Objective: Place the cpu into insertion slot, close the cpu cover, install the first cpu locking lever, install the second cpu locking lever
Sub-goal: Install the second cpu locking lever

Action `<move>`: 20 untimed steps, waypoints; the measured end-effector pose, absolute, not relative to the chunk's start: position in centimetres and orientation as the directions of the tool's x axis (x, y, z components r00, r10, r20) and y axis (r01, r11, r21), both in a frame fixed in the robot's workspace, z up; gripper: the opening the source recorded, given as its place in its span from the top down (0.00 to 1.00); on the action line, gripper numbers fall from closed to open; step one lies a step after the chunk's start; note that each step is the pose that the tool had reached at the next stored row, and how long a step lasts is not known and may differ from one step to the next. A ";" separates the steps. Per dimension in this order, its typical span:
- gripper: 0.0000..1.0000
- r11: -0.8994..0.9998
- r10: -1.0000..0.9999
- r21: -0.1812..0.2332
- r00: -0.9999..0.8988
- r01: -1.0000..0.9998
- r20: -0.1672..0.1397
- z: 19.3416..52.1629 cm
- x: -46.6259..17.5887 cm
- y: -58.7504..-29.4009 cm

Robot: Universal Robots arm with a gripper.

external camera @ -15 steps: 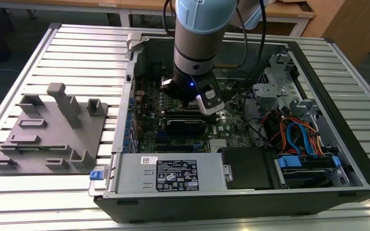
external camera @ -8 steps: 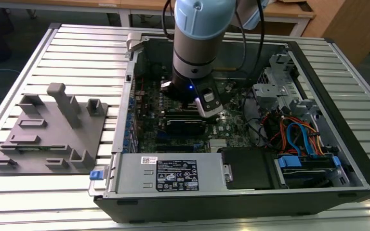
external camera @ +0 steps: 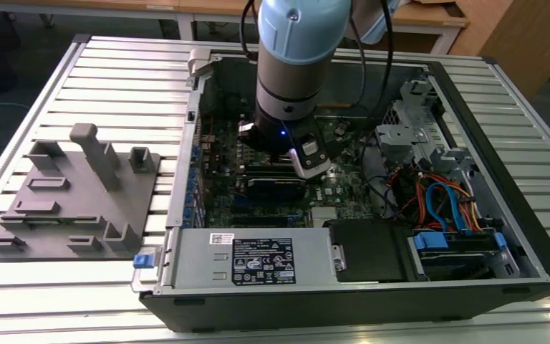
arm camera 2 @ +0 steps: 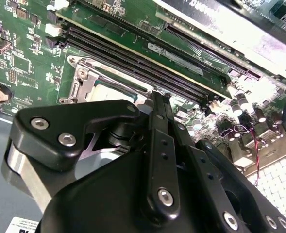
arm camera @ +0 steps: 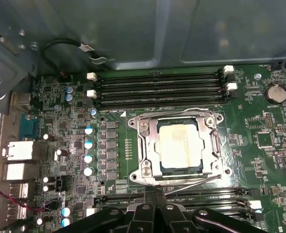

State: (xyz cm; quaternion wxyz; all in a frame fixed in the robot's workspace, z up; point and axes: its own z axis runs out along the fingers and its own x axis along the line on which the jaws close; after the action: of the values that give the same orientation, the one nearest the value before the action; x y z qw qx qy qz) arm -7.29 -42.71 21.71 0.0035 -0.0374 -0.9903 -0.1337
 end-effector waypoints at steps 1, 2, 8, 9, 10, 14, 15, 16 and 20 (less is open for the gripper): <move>0.90 0.961 0.073 0.266 -0.997 0.075 0.017 21.7 -7.3 -42.7; 0.90 0.960 0.073 0.269 -0.997 0.075 0.017 21.7 -7.3 -42.8; 0.90 0.957 0.073 0.282 -0.997 0.075 0.018 21.4 -7.3 -42.8; 0.90 0.956 0.073 0.284 -0.997 0.075 0.018 21.4 -7.3 -42.8; 0.90 0.956 0.073 0.284 -0.997 0.075 0.018 21.4 -7.3 -42.8; 0.90 0.956 0.073 0.284 -0.997 0.075 0.018 21.4 -7.3 -42.9; 0.90 0.956 0.073 0.284 -0.997 0.075 0.018 21.4 -7.3 -42.9; 0.90 0.956 0.073 0.284 -0.997 0.075 0.018 21.4 -7.3 -43.0; 0.90 0.956 0.073 0.284 -0.997 0.075 0.018 21.4 -7.3 -43.2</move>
State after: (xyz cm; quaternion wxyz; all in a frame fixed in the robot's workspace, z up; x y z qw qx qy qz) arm -7.30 -43.19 21.36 0.0038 -0.0374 -0.9889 -0.1439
